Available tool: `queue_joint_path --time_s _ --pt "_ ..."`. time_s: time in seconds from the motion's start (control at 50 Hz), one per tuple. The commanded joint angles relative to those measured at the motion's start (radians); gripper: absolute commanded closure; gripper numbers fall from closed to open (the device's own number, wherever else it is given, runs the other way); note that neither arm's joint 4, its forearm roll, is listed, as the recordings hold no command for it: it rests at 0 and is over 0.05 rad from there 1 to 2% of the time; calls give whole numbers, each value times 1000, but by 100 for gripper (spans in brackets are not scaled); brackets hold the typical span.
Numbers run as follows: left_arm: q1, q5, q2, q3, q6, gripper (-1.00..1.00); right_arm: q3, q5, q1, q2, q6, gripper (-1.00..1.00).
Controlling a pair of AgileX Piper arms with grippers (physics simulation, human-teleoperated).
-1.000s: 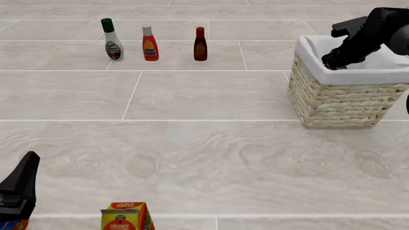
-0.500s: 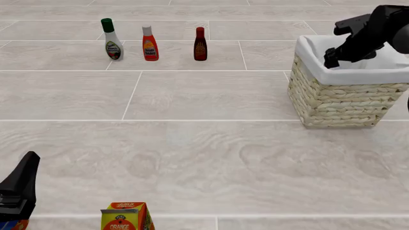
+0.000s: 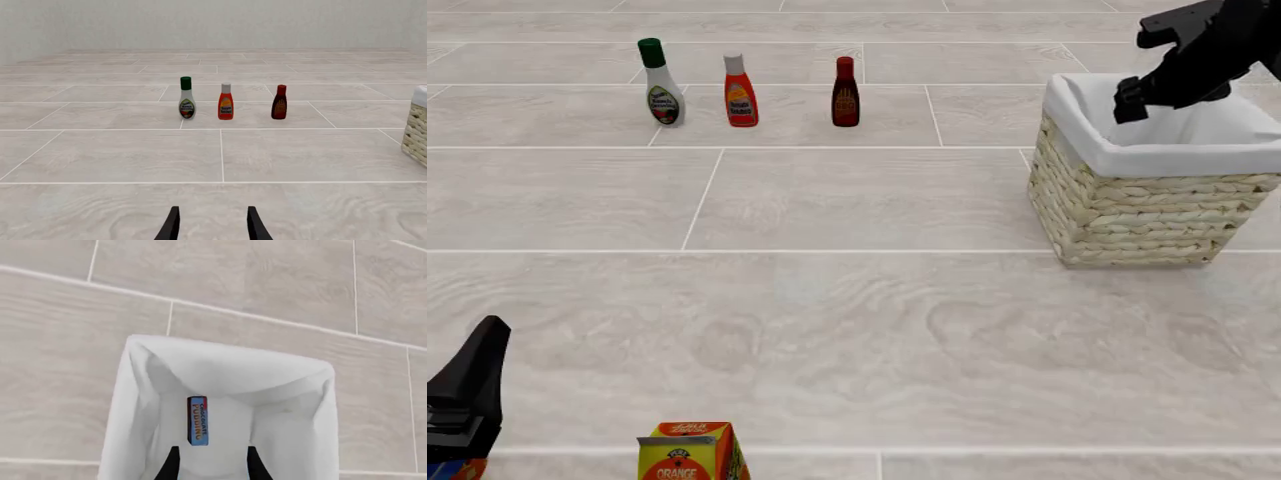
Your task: Pick the chocolate pudding and place it in the basket.
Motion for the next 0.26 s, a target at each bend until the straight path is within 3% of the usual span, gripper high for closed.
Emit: queue_joint_path --time_s 0.02,0.26 --pt "-2 0 0 0 -1 -100 34 14 3 -78 -6 -100" --pt "-1 0 0 0 0 -100 91 30 1 -178 -20 -100"
